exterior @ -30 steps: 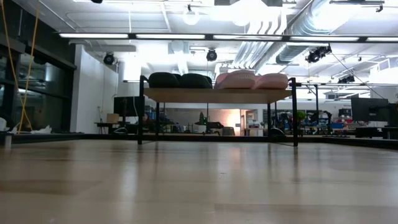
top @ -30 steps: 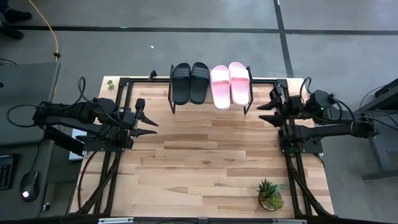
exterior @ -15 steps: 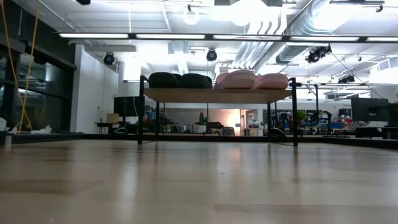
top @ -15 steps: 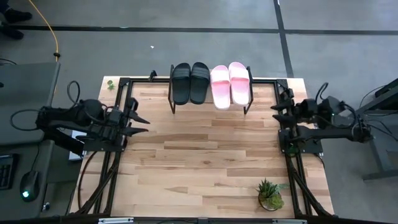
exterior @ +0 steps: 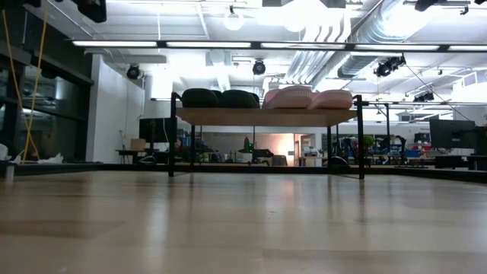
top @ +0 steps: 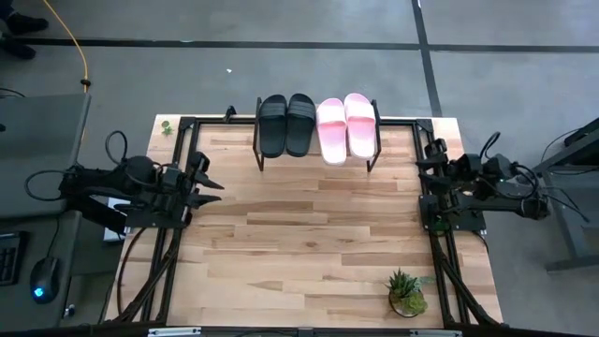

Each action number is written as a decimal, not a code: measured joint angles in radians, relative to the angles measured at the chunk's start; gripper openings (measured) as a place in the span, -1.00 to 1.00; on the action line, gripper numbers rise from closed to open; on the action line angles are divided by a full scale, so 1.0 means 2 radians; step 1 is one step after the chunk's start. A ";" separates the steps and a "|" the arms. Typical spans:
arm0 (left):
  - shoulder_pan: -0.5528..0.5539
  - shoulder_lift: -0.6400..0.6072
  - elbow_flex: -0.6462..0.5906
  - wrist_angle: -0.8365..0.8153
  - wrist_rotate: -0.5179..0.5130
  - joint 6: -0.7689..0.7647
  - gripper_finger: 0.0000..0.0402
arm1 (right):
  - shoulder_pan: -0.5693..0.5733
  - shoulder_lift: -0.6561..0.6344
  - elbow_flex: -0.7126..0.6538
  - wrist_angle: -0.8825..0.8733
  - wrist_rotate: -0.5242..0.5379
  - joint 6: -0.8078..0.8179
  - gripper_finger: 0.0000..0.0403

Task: Pick and place slides into the shelf
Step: Return to Home Position

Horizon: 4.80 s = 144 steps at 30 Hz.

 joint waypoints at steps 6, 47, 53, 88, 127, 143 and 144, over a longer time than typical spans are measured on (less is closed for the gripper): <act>0.000 -0.014 -0.023 0.002 0.001 -0.010 -0.47 | 0.000 0.000 0.000 -0.020 0.000 0.017 -0.34; 0.000 -0.126 -0.158 0.080 0.035 -0.050 -0.47 | 0.000 -0.017 -0.131 0.107 -0.003 0.084 -0.34; 0.000 -0.126 -0.174 0.097 0.035 -0.061 -0.47 | 0.000 -0.017 -0.131 0.093 -0.004 0.093 -0.34; 0.000 -0.126 -0.189 0.104 0.035 -0.067 -0.47 | 0.085 -0.016 -0.131 0.048 0.066 0.029 -0.34; 0.000 -0.126 -0.188 0.052 0.023 -0.044 -0.47 | 0.085 -0.016 -0.168 0.007 0.084 0.006 -0.34; 0.000 -0.122 -0.188 0.009 -0.010 -0.036 -0.47 | 0.085 -0.016 -0.168 -0.117 0.084 0.001 -0.34; 0.000 -0.121 -0.188 0.008 -0.010 -0.036 -0.47 | 0.084 -0.013 -0.167 -0.117 0.082 0.001 -0.34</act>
